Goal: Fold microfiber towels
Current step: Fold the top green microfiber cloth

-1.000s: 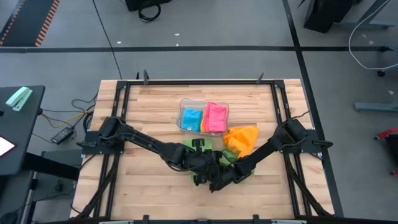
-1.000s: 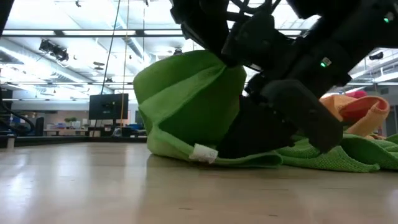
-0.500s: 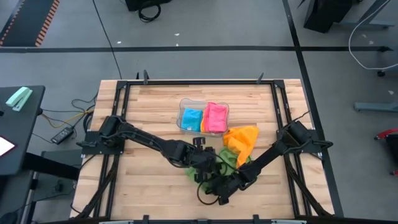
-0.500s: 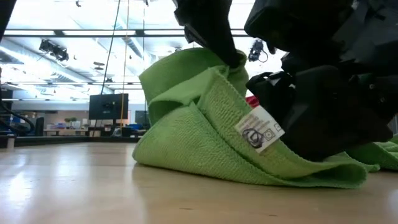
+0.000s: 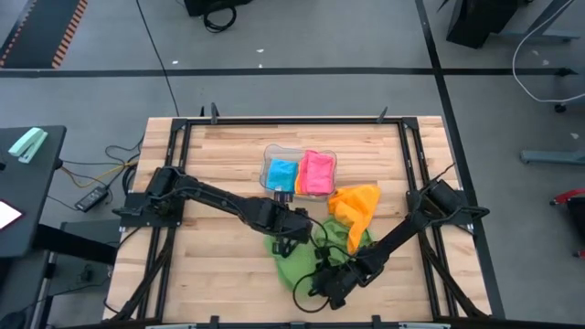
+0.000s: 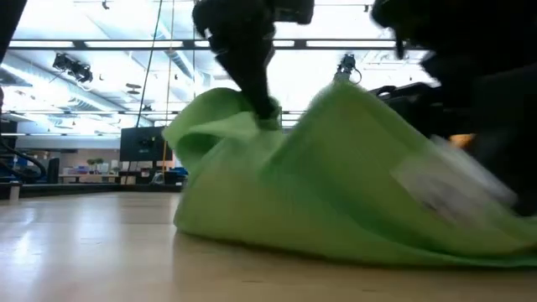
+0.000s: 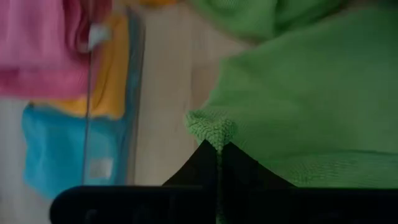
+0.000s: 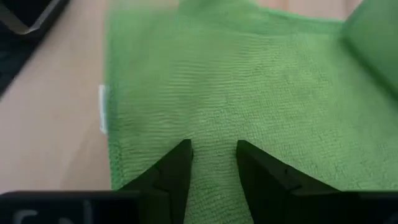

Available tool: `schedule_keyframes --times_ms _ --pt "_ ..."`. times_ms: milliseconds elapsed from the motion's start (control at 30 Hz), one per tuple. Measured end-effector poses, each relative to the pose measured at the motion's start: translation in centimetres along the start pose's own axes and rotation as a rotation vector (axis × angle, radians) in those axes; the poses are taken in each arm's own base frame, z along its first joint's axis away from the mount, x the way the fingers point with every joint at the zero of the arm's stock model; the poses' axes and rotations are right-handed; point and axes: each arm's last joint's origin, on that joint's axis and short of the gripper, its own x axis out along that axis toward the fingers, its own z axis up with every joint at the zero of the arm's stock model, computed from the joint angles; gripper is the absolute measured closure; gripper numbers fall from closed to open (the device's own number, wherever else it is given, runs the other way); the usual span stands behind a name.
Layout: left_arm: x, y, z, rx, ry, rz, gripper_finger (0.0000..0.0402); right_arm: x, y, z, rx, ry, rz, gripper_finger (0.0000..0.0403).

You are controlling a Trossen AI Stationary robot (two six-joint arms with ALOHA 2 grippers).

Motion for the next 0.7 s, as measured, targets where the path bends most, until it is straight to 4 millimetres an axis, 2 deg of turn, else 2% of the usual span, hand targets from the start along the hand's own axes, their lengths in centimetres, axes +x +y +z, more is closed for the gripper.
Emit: schedule_keyframes --times_ms 233,500,700 --pt "0.1 0.9 -1.3 -0.003 0.148 0.024 0.0374 -0.6 1.5 -0.8 -0.047 0.059 0.063 0.0263" --pt "-0.6 -0.1 -2.8 0.082 0.264 0.033 0.0393 -2.3 2.8 -1.4 -0.126 0.118 0.143 0.0263" --pt "-1.2 -0.9 -3.7 0.135 0.339 0.042 0.0364 -3.6 3.0 -1.6 -0.145 0.179 0.183 0.0263"
